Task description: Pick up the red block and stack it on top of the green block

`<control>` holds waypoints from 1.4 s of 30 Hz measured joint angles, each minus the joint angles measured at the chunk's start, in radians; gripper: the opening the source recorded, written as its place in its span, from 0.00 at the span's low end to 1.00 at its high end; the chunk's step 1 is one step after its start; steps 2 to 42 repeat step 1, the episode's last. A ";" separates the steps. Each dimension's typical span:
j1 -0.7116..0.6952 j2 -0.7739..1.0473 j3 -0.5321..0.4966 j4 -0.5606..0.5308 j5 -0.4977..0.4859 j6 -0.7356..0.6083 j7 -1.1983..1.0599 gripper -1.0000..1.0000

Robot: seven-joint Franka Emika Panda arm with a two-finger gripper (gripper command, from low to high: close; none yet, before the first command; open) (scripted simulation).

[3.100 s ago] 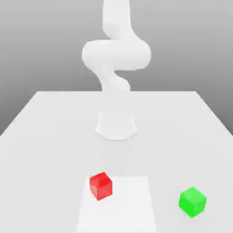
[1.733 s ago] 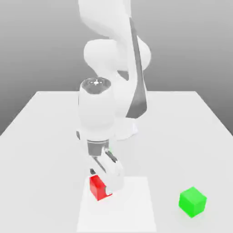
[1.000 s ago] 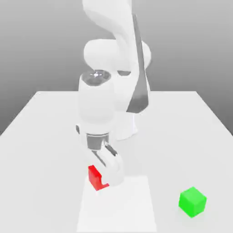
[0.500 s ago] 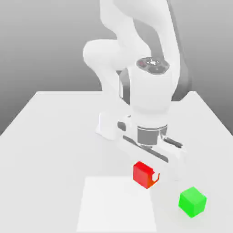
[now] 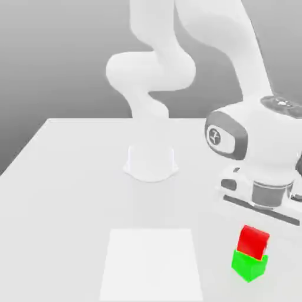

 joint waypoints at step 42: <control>0.000 0.000 0.000 0.000 0.000 0.000 0.000 1.00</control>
